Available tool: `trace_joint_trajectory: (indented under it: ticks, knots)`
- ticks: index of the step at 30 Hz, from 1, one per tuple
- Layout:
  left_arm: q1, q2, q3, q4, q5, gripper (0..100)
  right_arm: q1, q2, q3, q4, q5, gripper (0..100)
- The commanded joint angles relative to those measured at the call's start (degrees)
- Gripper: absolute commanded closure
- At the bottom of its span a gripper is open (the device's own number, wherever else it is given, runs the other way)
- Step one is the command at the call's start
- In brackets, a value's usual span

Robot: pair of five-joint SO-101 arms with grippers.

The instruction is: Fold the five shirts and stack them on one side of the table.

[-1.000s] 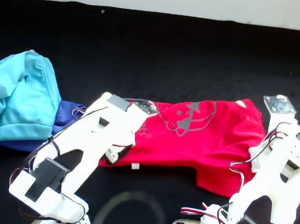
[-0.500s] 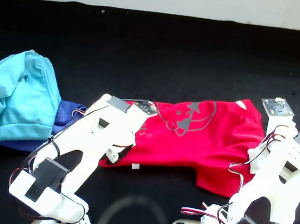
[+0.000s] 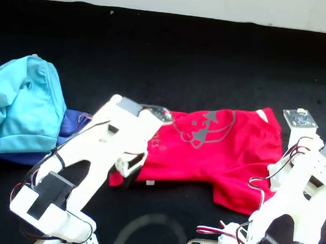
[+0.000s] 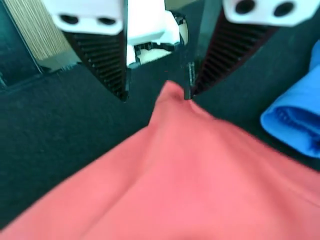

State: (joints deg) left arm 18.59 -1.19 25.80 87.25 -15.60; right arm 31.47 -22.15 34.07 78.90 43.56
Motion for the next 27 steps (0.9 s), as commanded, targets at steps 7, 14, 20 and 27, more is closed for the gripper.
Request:
trace_joint_trajectory:
  ticks: [7,14,20,27]
  knots:
    - [-8.84,-1.98,-21.58,3.43,0.26,88,-2.07,-1.98,-5.23,0.31,-6.33,83.3]
    - [-8.84,-1.98,-24.22,-2.02,0.53,99,-7.87,-1.89,-8.04,0.84,-15.74,99.4]
    - [-9.01,-0.04,-24.04,-9.58,1.05,99,-11.03,-1.45,-8.31,0.22,-18.2,99.1]
    - [-9.19,16.4,-25.8,-11.69,6.15,99,-10.95,-1.8,-8.31,-2.15,-18.2,99.1]
